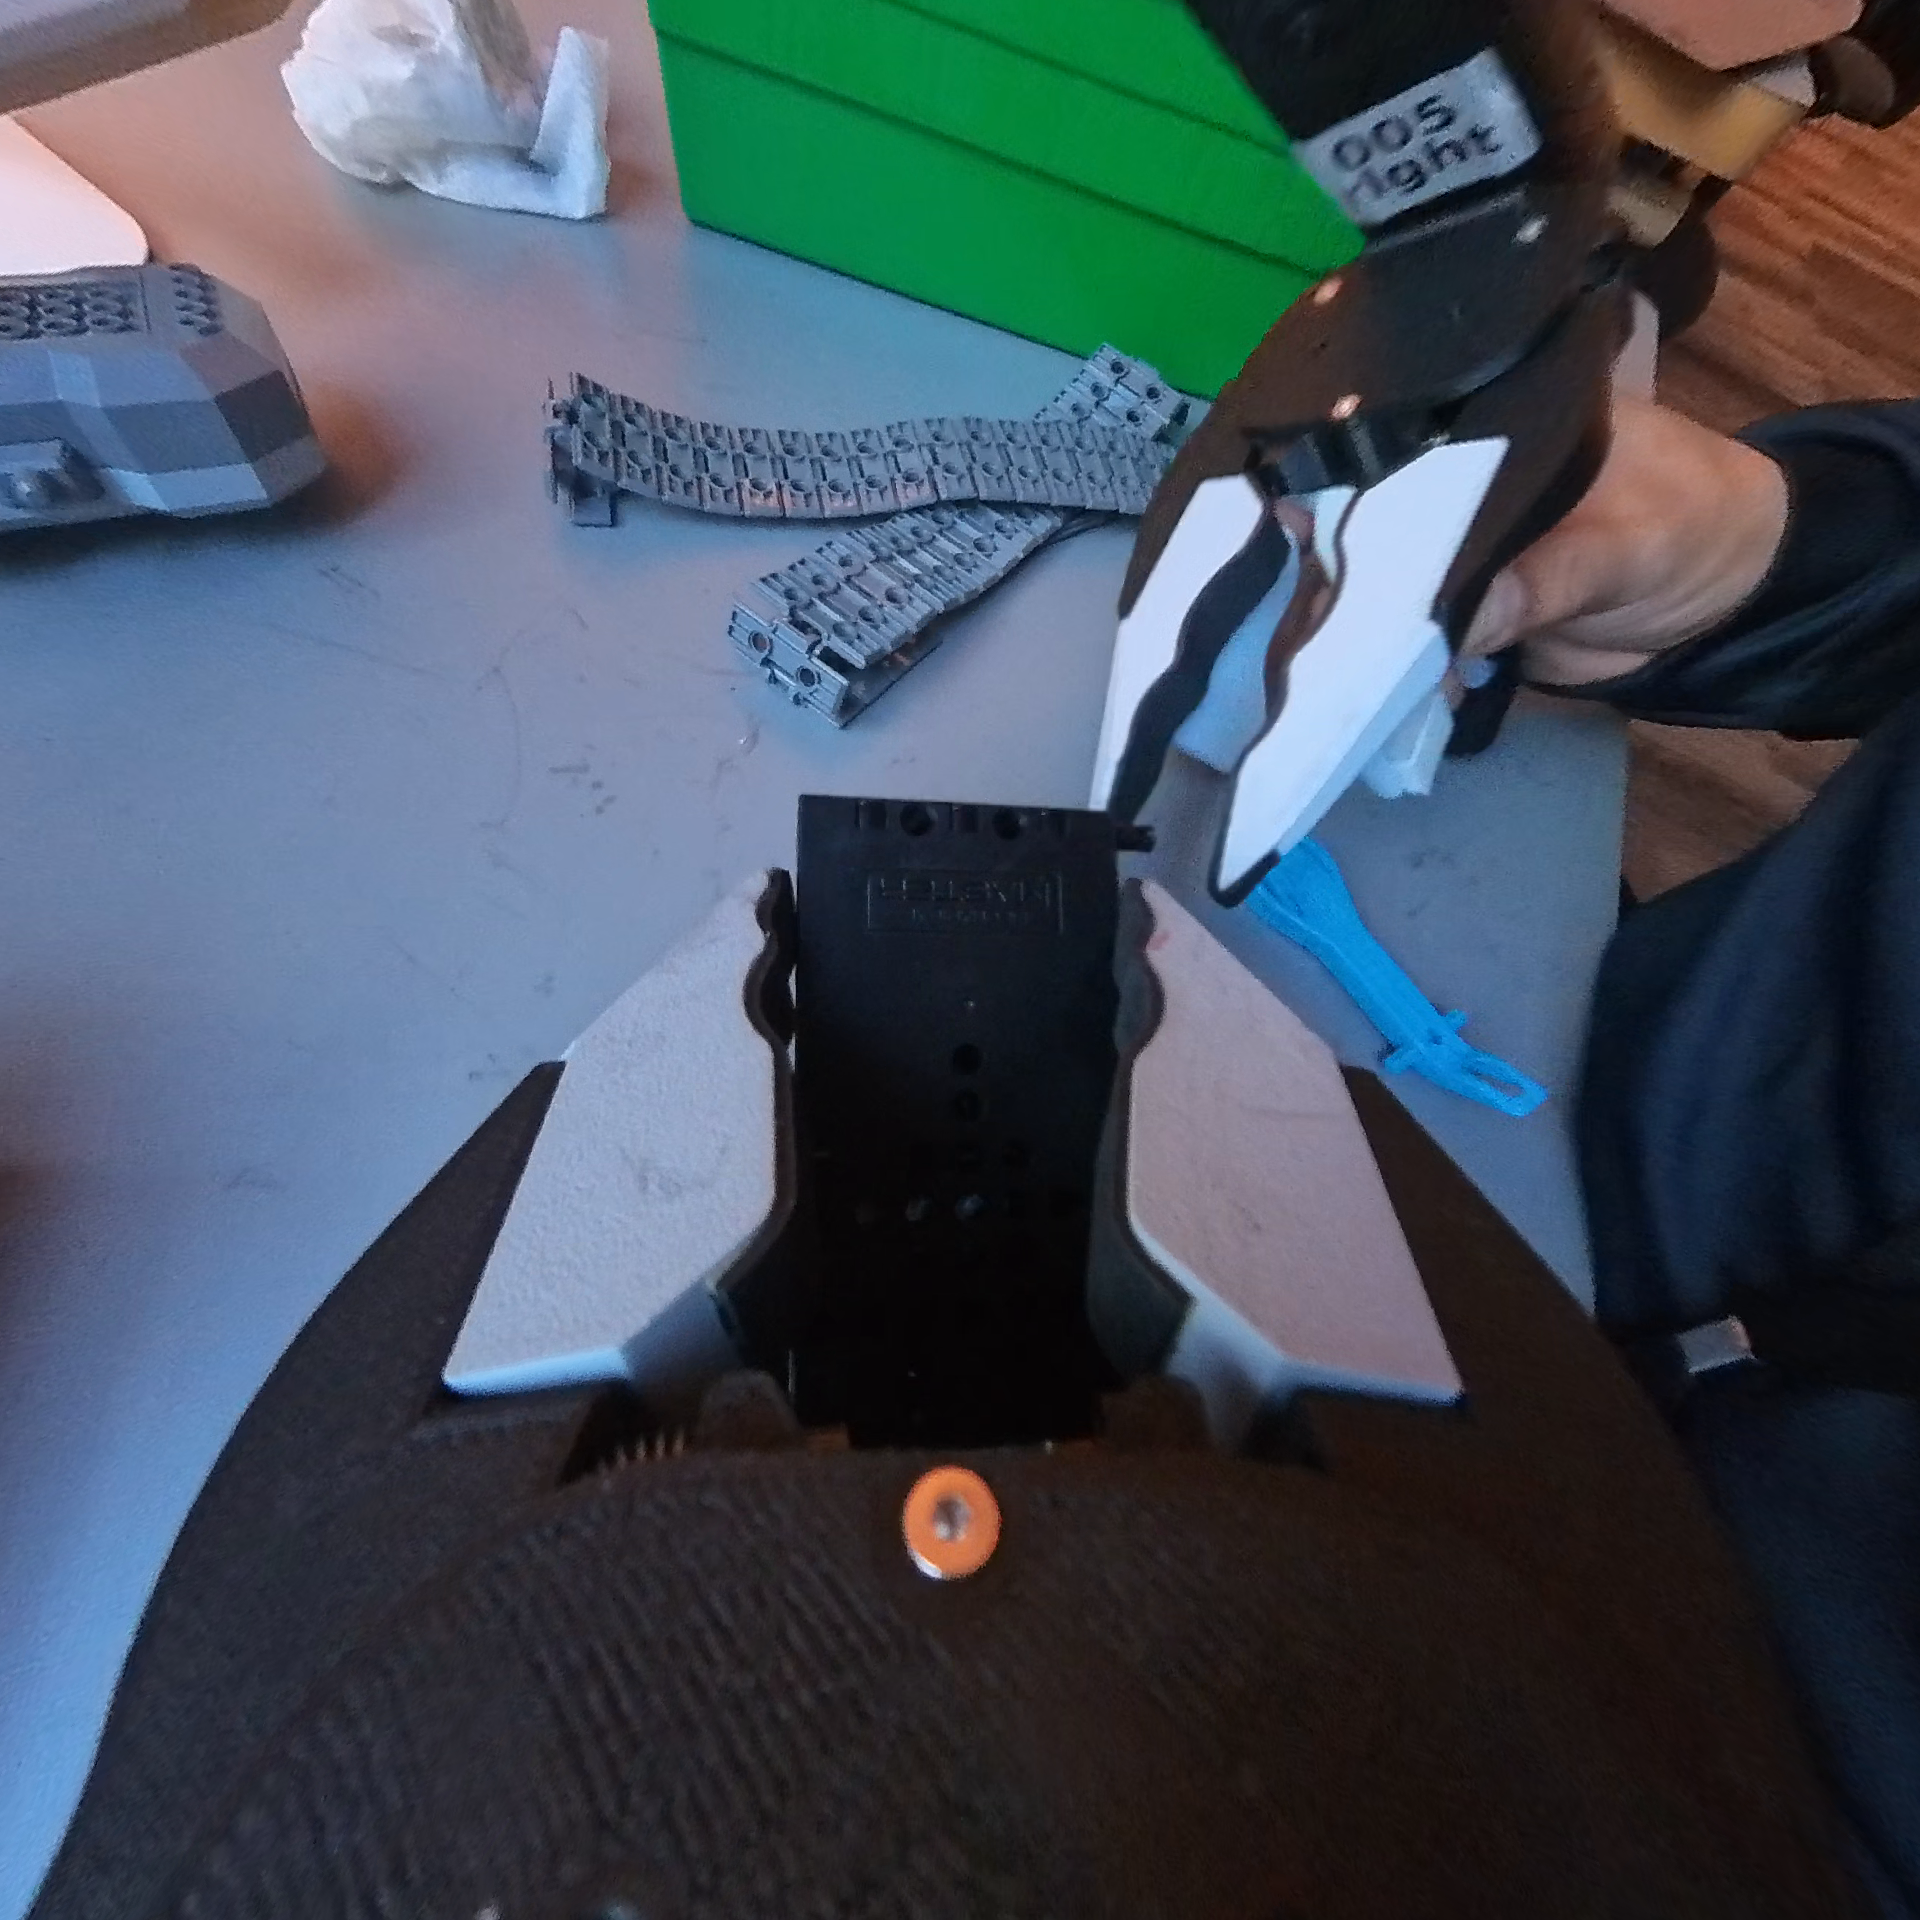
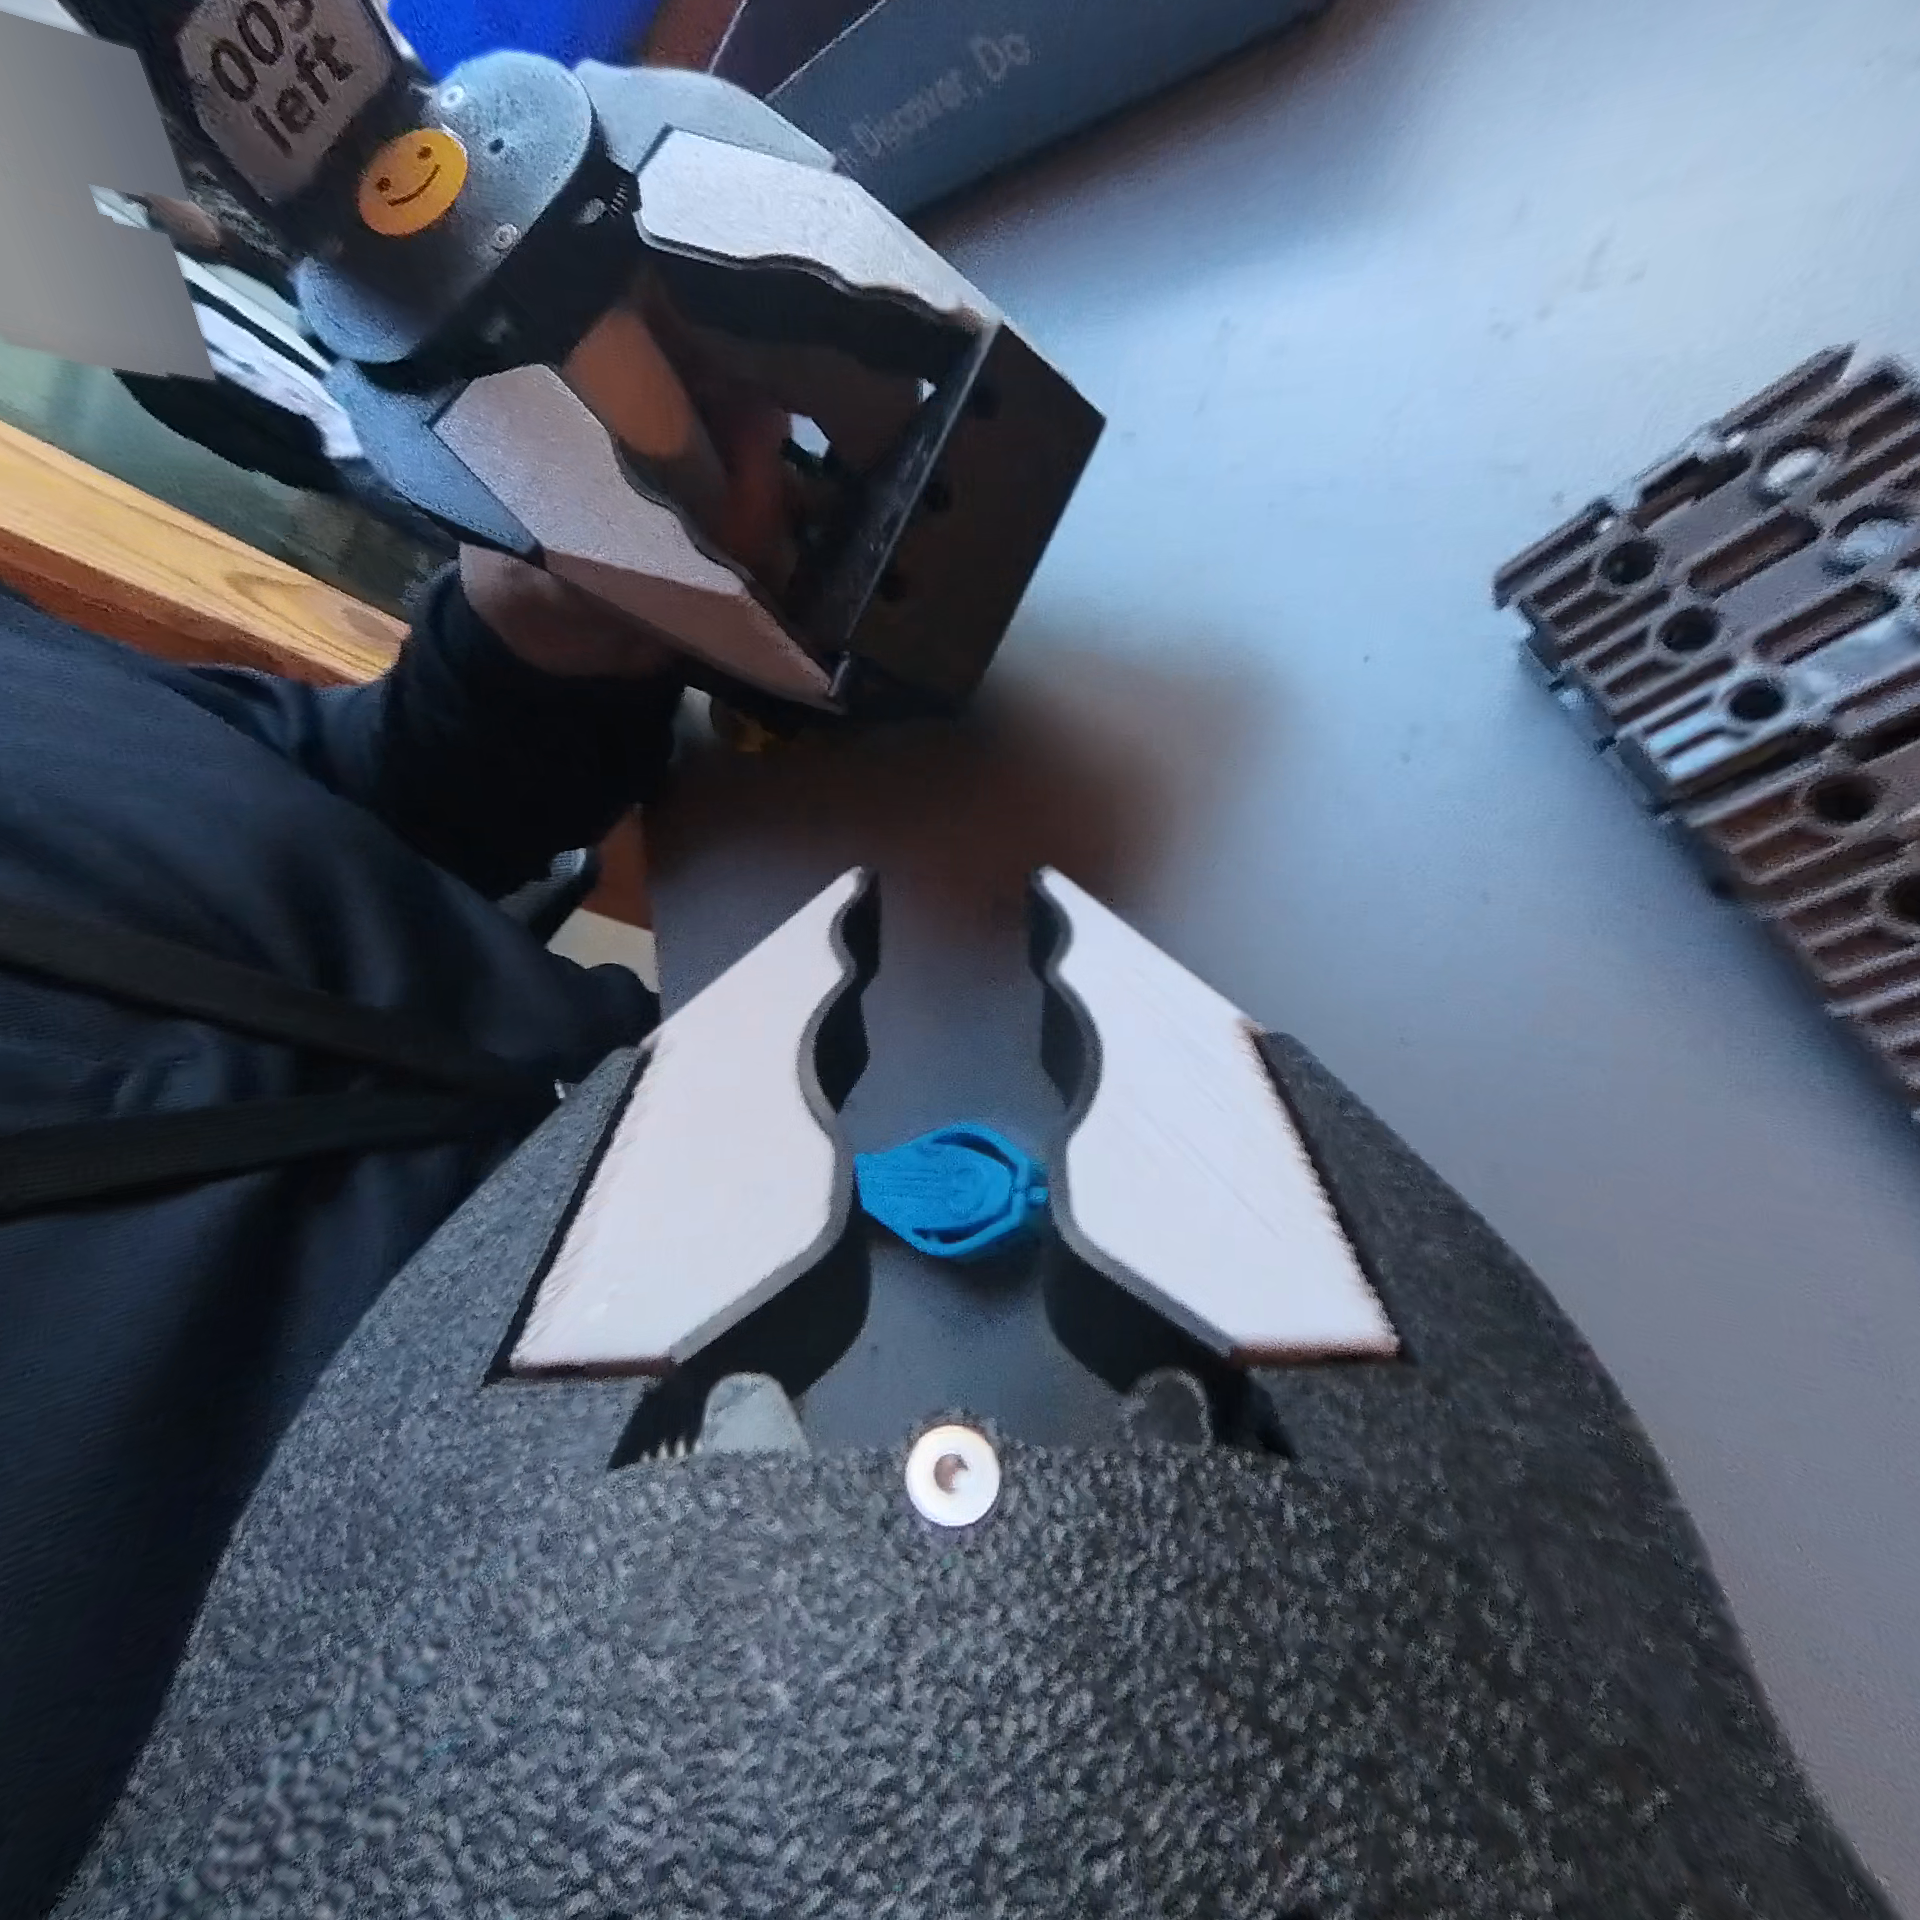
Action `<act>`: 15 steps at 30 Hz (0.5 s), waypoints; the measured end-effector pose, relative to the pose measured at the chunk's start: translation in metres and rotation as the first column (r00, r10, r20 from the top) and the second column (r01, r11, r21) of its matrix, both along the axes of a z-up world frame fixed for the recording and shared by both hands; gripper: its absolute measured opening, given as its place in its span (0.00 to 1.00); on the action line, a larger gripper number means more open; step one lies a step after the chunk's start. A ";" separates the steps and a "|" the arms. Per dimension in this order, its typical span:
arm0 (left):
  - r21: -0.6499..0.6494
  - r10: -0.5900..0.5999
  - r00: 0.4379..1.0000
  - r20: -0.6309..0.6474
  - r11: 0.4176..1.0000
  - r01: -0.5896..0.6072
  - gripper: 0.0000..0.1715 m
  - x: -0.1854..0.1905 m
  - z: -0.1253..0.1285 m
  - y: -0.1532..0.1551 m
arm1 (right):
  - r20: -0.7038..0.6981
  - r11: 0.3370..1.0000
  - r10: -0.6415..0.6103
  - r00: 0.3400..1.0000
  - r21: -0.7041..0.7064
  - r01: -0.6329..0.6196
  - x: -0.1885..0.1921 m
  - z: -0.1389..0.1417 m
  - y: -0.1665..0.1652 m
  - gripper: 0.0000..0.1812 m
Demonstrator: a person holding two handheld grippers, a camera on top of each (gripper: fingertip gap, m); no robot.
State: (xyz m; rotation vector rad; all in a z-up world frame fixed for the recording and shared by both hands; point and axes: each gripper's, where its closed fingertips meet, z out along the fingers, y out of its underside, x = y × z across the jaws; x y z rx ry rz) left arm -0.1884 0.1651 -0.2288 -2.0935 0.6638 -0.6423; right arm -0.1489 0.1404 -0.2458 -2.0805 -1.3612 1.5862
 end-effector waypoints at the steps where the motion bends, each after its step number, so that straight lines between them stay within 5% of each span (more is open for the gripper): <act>1: -0.009 -0.001 1.000 -0.010 1.000 0.001 0.36 0.000 -0.002 0.000 | -0.010 0.999 -0.001 1.000 0.034 0.002 -0.001 0.002 0.001 0.15; 6: -0.008 -0.021 1.000 -0.022 1.000 0.021 0.35 0.004 -0.003 -0.001 | -0.098 0.952 -0.013 0.995 0.302 0.042 0.000 0.019 0.004 0.18; 8: 0.017 -0.049 0.999 -0.018 0.999 0.049 0.35 0.009 0.000 -0.004 | -0.112 0.834 -0.035 0.993 0.545 0.091 0.004 0.026 0.014 0.18; 10: 0.026 -0.072 0.997 -0.016 0.997 0.073 0.35 0.013 0.001 -0.007 | -0.136 0.761 -0.062 0.989 0.635 0.135 0.007 0.030 0.019 0.14; 12: 0.060 -0.107 0.994 -0.022 0.992 0.109 0.35 0.020 0.005 -0.010 | -0.166 0.829 -0.038 0.985 0.546 0.124 0.006 0.035 0.013 0.15; 15: 0.113 -0.139 0.989 -0.059 0.983 0.145 0.35 0.025 0.009 -0.014 | -0.204 0.886 -0.045 0.978 0.444 0.133 0.006 0.051 0.022 0.33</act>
